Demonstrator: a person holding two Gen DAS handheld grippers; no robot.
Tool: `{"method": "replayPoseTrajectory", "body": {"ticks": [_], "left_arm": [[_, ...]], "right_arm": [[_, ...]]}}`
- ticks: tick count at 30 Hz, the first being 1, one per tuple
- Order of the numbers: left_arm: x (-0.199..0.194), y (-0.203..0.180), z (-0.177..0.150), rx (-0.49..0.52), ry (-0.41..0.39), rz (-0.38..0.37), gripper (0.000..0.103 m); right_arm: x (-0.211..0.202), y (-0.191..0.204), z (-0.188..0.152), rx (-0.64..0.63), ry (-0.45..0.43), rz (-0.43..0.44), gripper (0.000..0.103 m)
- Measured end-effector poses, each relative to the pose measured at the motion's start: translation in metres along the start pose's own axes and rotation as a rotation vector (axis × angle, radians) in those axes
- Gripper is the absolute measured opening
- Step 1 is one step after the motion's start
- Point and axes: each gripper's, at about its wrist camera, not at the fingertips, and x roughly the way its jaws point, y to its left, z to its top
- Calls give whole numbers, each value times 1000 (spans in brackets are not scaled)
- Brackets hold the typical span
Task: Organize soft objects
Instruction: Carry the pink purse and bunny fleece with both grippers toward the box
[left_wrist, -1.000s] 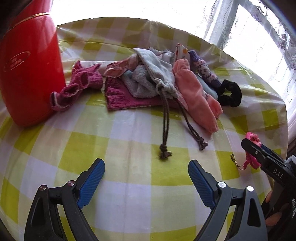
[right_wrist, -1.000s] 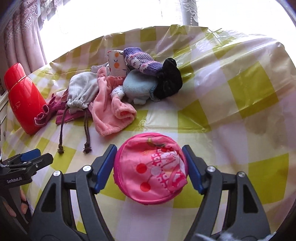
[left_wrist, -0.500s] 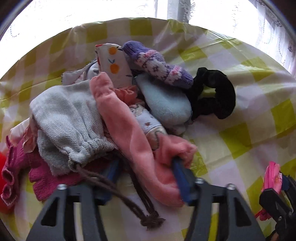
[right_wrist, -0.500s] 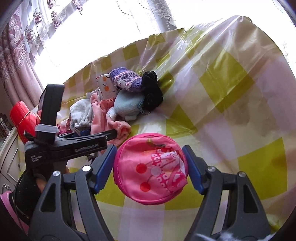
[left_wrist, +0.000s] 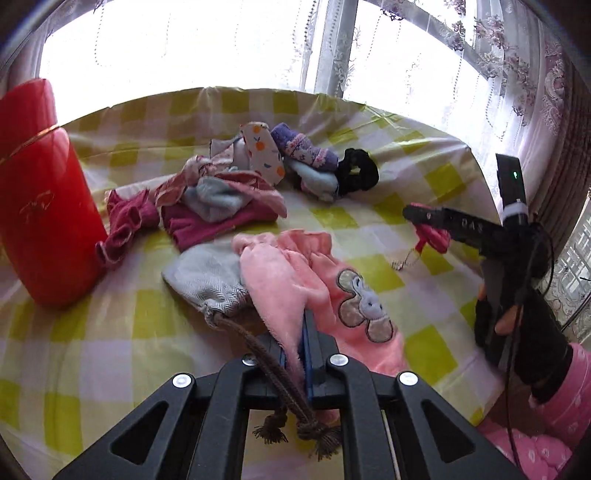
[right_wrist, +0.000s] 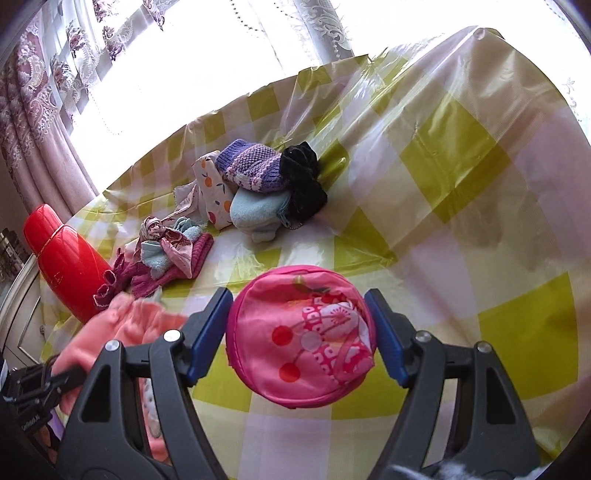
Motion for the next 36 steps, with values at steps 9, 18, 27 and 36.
{"method": "replayPoseTrajectory", "body": {"ticks": [9, 18, 27, 36], "left_arm": [[16, 12, -32, -108, 70, -1, 76], [-13, -27, 9, 98, -80, 115, 101], [79, -74, 3, 236, 147, 24, 83], [7, -15, 33, -88, -73, -104, 12]], "right_arm": [[8, 2, -1, -10, 25, -19, 77], [13, 2, -2, -13, 42, -16, 77], [7, 0, -2, -6, 15, 6, 77], [2, 1, -2, -8, 8, 22, 77]]}}
